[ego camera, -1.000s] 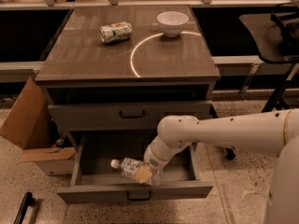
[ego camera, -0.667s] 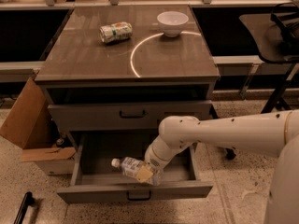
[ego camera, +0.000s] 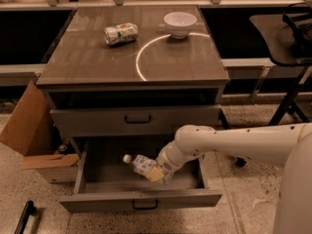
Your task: Place blue plastic bottle into middle drawer
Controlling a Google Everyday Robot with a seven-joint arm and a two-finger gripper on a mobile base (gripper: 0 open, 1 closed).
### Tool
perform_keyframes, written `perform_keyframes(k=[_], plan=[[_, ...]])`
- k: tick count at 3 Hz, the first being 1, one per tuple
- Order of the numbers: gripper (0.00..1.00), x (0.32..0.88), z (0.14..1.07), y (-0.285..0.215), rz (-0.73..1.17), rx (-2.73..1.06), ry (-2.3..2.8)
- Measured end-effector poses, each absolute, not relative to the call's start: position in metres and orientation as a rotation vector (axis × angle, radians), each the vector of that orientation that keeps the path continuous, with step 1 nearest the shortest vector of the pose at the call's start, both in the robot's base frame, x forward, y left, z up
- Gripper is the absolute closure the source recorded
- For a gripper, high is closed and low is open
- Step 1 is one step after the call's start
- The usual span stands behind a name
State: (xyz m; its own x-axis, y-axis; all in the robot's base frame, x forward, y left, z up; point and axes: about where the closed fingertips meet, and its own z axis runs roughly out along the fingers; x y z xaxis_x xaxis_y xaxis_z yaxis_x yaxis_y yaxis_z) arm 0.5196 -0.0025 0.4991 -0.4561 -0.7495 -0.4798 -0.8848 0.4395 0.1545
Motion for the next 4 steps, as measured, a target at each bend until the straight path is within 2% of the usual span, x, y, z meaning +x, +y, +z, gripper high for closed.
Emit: perform_keyframes(k=[1,2,4], plan=[[1.0,0.543,0.485,-0.004,0.551,-1.359,2.316],[0.81,0.562,0.464,-0.002,0.565,-1.31,2.315],[0.34,0.578,0.431,0.001,0.572,-1.197,2.32]])
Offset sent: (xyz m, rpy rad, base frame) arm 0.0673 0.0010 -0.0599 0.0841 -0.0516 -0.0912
